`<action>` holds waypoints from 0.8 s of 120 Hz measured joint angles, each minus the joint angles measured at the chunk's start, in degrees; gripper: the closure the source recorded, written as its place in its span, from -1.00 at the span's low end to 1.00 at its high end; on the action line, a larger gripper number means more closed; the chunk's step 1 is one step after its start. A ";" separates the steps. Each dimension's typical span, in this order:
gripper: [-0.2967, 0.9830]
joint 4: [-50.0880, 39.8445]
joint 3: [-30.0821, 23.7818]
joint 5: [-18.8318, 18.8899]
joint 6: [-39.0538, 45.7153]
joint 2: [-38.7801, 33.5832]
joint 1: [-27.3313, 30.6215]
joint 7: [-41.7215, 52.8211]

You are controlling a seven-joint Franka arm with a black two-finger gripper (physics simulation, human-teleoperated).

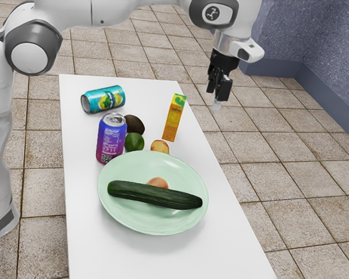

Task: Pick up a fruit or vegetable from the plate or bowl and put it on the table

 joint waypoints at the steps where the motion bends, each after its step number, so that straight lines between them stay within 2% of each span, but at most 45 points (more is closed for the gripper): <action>1: -0.54 0.00 0.00 0.01 0.03 0.00 0.00 -0.03; 34: -0.54 0.04 -0.20 0.10 0.49 0.04 0.08 -0.51; 40: -0.54 0.18 -3.42 0.14 0.61 0.03 1.10 -0.59; 44: -0.54 0.29 -7.75 0.96 0.70 0.01 1.55 -0.78; 50: -0.54 0.35 -13.72 2.75 0.73 -0.02 -0.07 -1.19; 57: -0.53 0.22 -17.35 4.18 0.53 -0.50 -2.04 -1.66; 76: -0.53 0.20 -19.84 6.50 0.12 -0.57 -0.66 -2.91; 96: -0.54 0.22 -22.07 7.18 -0.14 -0.18 -1.05 -4.24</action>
